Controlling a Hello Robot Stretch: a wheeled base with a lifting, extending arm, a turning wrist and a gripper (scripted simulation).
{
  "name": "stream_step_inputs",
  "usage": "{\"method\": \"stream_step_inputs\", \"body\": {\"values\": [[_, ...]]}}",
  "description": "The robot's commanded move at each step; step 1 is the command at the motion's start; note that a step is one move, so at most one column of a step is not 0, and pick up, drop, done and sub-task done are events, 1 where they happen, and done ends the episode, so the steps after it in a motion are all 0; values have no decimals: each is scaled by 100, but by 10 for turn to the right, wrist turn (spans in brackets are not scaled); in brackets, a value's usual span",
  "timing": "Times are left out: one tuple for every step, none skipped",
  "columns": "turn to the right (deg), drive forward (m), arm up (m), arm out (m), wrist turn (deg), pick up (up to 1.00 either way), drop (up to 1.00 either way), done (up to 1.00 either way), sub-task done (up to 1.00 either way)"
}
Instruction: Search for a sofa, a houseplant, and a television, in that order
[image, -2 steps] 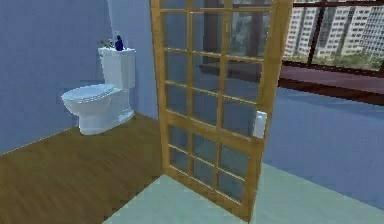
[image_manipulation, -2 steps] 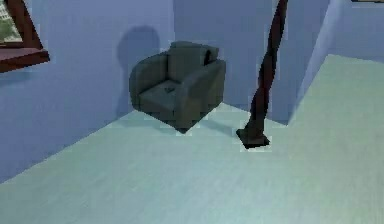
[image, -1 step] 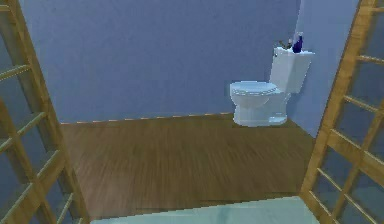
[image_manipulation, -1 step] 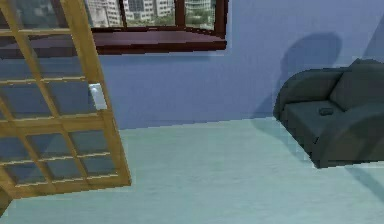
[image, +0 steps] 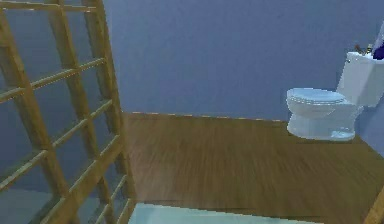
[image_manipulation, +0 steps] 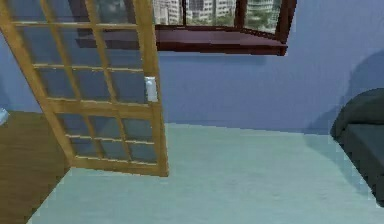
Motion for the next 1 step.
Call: {"method": "stream_step_inputs", "body": {"values": [[0,100,0,0,0,0,0,0,0]]}}
